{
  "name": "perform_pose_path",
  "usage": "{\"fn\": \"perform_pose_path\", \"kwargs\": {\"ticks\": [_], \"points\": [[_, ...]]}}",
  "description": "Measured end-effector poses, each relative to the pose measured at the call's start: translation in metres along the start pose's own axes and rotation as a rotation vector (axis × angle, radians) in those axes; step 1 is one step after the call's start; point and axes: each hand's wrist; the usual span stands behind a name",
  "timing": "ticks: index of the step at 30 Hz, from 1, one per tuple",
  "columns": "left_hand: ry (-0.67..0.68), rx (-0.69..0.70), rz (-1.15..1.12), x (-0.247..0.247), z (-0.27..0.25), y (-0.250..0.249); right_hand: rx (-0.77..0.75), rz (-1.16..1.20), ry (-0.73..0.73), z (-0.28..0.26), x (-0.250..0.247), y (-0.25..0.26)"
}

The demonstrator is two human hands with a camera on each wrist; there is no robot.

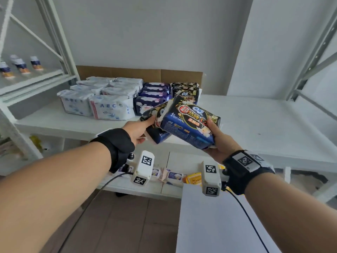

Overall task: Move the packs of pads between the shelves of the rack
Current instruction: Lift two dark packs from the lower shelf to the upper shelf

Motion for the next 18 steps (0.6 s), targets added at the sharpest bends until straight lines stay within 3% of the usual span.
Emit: {"fn": "perform_pose_path", "kwargs": {"ticks": [6, 11, 18], "points": [[0.206, 0.021, -0.003, 0.019, 0.034, -0.035, -0.091, -0.043, -0.057, 0.008, -0.006, 0.017], [0.191, 0.096, 0.12, 0.045, 0.059, -0.063, -0.118, -0.026, 0.058, 0.024, -0.022, 0.044], [0.155, 0.356, 0.605, 0.074, 0.117, -0.119, -0.247, -0.042, -0.007, 0.074, -0.034, 0.077]]}}
Point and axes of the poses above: each hand's wrist, its own z-axis towards the middle knuckle, its own x-axis out of the palm, y = z × x, and after that the axes turned 3 degrees about z, right-handed
